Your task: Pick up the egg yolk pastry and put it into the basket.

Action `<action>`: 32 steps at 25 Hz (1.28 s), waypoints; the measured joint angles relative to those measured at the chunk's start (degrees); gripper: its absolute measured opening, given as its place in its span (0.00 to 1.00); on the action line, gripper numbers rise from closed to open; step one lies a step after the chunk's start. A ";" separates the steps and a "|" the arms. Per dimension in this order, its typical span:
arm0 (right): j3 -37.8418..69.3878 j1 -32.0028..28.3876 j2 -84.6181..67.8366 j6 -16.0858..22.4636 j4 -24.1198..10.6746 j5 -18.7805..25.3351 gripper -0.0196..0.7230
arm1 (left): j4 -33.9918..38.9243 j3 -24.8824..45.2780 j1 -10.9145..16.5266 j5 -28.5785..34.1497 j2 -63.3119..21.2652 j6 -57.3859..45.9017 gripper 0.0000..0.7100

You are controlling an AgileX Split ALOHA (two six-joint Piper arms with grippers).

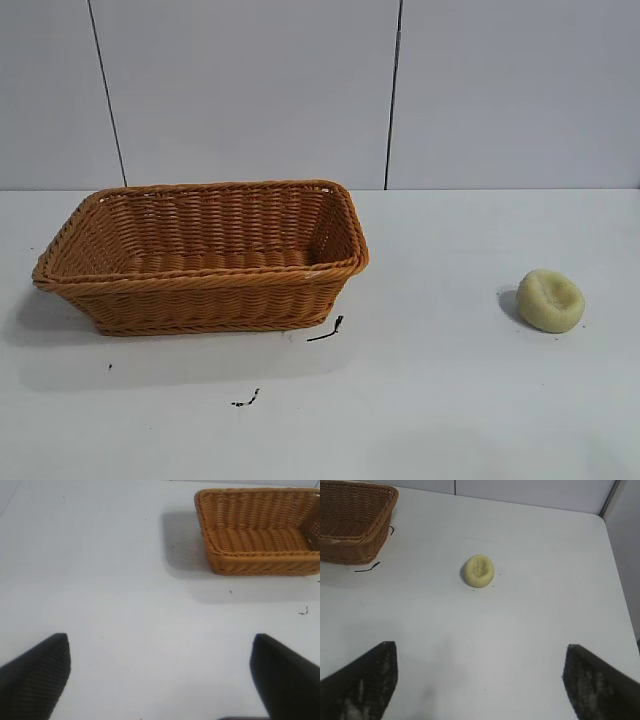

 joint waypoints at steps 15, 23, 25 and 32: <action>-5.96 0.00 11.30 0.00 -0.45 -0.51 0.86 | 0.00 0.00 0.00 0.00 0.00 0.00 0.98; -18.36 0.00 46.05 0.85 -1.63 -4.39 0.91 | 0.00 0.00 0.00 0.00 0.00 0.00 0.98; -21.62 0.00 55.59 0.85 -1.49 -5.52 0.92 | 0.00 0.00 0.00 0.00 0.00 0.00 0.98; -34.84 0.00 85.40 0.85 -0.80 -7.56 0.92 | 0.00 0.00 0.00 0.00 0.00 0.00 0.98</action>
